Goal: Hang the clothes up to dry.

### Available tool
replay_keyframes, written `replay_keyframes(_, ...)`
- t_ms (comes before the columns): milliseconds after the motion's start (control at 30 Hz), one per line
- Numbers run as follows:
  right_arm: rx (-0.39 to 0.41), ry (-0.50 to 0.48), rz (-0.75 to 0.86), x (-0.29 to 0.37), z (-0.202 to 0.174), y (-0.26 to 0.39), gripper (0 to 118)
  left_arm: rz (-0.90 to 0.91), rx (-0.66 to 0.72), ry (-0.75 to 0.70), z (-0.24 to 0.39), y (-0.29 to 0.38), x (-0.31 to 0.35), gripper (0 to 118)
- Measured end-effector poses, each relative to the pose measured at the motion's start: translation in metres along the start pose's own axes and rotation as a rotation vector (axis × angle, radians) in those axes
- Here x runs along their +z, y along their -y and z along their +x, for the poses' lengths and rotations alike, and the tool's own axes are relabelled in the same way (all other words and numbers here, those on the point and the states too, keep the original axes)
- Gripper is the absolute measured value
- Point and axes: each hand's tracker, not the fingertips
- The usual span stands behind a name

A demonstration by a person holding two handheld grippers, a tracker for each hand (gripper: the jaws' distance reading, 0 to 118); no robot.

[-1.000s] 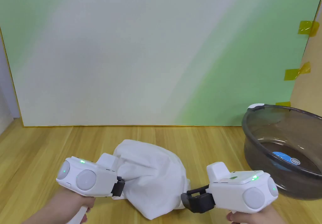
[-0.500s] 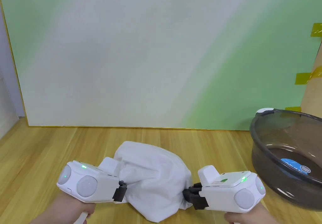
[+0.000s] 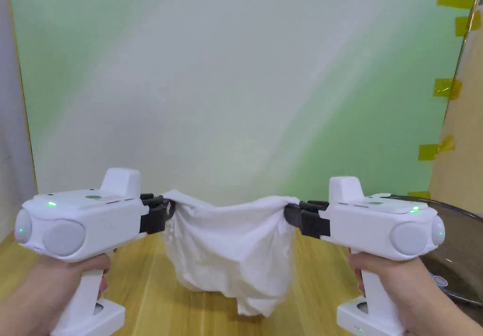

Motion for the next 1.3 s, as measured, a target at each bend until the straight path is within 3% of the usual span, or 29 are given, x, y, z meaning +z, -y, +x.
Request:
replay_keyframes(300,0.047,0.089,0.236,0.088,-0.035,-0.173,7,0.345,-0.147,-0.144,0.044,-0.149,0.09,9)
replay_keyframes(433,0.019,0.118,0.296,0.107,-0.048,-0.223,7,0.357,-0.102,-0.12,0.042,-0.2,0.095,9)
replay_keyframes(600,0.053,0.163,0.308,0.106,-0.062,-0.252,7,0.391,-0.133,-0.176,0.046,-0.224,0.086,9)
replay_keyframes(867,0.074,0.231,0.255,0.055,-0.042,-0.267,7,0.358,-0.126,-0.198,0.023,-0.234,0.024,9)
replay_keyframes(1100,0.089,0.297,0.187,-0.025,-0.003,-0.269,7,0.298,-0.095,-0.212,-0.006,-0.226,-0.064,9)
replay_keyframes(1300,0.059,0.297,0.17,-0.078,0.029,-0.256,7,0.306,-0.082,-0.229,-0.025,-0.216,-0.117,9)
